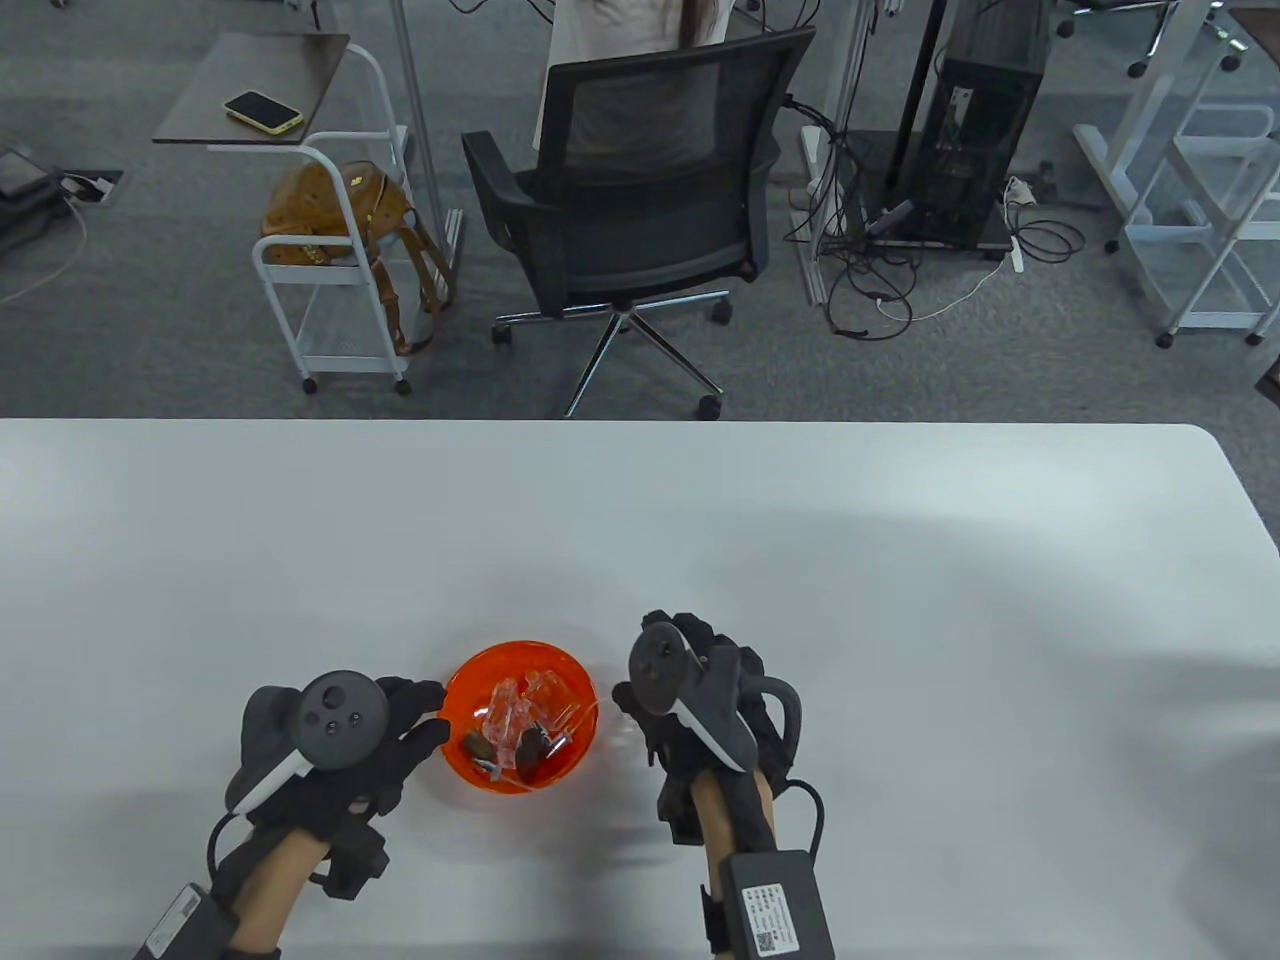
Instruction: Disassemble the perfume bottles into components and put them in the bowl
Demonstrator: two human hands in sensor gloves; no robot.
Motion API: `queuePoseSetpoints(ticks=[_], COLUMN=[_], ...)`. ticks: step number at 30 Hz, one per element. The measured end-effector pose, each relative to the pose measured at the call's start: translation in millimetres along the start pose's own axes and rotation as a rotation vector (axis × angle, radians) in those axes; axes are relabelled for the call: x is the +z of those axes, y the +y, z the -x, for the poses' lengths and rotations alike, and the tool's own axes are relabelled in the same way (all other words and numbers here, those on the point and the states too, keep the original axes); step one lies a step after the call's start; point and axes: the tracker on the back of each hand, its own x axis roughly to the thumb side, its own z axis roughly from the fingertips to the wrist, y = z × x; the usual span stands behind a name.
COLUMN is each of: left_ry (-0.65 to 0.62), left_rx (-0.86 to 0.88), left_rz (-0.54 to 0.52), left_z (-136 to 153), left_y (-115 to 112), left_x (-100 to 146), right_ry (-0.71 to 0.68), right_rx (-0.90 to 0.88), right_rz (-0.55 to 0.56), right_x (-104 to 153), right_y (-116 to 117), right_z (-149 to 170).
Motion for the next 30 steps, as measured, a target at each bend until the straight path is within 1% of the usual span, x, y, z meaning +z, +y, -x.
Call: queuePoseSetpoints(ticks=[1, 3, 5, 7, 8, 9, 10, 11, 14, 16, 20, 23, 25, 27, 30], left_ry=[-0.001, -0.007, -0.01, -0.012, -0.013, -0.013, -0.014, -0.016, -0.018, -0.016, -0.026, -0.041, -0.049, -0.061, -0.109], left_rx=[-0.003, -0.008, -0.014, -0.019, -0.02, -0.02, -0.021, -0.022, -0.024, -0.027, -0.017, -0.019, -0.016, -0.003, 0.041], left_rz=[0.006, 0.01, 0.015, 0.019, 0.022, 0.024, 0.029, 0.03, 0.034, 0.038, 0.031, 0.014, 0.006, -0.011, -0.071], left_z=[-1, -1, -2, -3, -3, -3, -3, -3, -3, -4, -6, -8, -10, -12, -17], left_y=[-1, -2, -4, -5, -5, -6, -7, -7, -8, -8, -7, -5, -4, -2, 2], left_x=[0, 0, -1, -1, -1, -2, -2, -2, -2, -2, -1, 0, 1, 2, 6], right_ry=[0.023, 0.052, 0.069, 0.091, 0.104, 0.108, 0.097, 0.095, 0.087, 0.056, 0.007, -0.06, -0.108, -0.149, -0.208], right_rx=[-0.01, -0.015, -0.024, -0.01, 0.011, 0.04, 0.051, 0.04, -0.023, -0.015, -0.081, -0.124, -0.127, -0.095, -0.051], right_rz=[-0.065, -0.09, -0.136, -0.127, -0.1, -0.053, -0.033, -0.041, -0.006, 0.073, 0.16, 0.193, 0.193, 0.2, 0.179], right_x=[-2, -5, -10, -15, -15, -16, -17, -17, -14, -8, 3, 12, 18, 23, 29], right_y=[8, 21, 36, 45, 47, 46, 45, 44, 35, 20, -3, -16, -20, -21, -15], right_z=[9, 18, 20, 19, 17, 16, 15, 16, 19, 18, 9, -7, -18, -29, -46])
